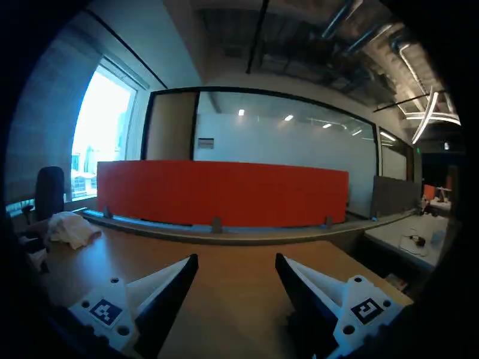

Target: Fold towel

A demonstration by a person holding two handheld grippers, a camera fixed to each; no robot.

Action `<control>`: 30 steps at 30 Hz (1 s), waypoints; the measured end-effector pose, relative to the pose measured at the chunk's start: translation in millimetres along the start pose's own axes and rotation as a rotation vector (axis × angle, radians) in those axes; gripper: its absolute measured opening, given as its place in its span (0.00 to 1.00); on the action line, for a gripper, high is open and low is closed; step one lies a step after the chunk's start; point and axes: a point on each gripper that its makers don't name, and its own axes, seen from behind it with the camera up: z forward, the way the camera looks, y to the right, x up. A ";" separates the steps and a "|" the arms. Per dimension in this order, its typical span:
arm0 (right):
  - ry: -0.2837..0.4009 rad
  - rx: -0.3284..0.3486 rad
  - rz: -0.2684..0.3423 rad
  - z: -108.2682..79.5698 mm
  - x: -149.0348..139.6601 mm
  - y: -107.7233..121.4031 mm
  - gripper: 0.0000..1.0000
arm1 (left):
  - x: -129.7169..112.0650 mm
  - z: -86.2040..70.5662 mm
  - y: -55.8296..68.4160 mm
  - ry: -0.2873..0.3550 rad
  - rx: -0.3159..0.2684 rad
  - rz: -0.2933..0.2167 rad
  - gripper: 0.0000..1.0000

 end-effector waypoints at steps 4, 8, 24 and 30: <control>0.010 -0.003 -0.029 -0.4 -9.0 3.8 1.00 | -0.1 0.2 0.7 0.000 0.000 0.002 0.93; 0.018 0.000 -0.036 -1.4 -23.1 6.5 1.00 | -0.1 0.3 1.2 0.000 0.000 0.001 0.93; 0.002 0.014 0.045 -1.8 -87.0 27.9 1.00 | -0.1 0.3 1.5 0.001 0.000 0.002 0.93; -0.003 0.010 0.070 -1.3 -102.6 36.4 1.00 | -0.3 0.5 1.7 0.001 0.000 0.002 0.93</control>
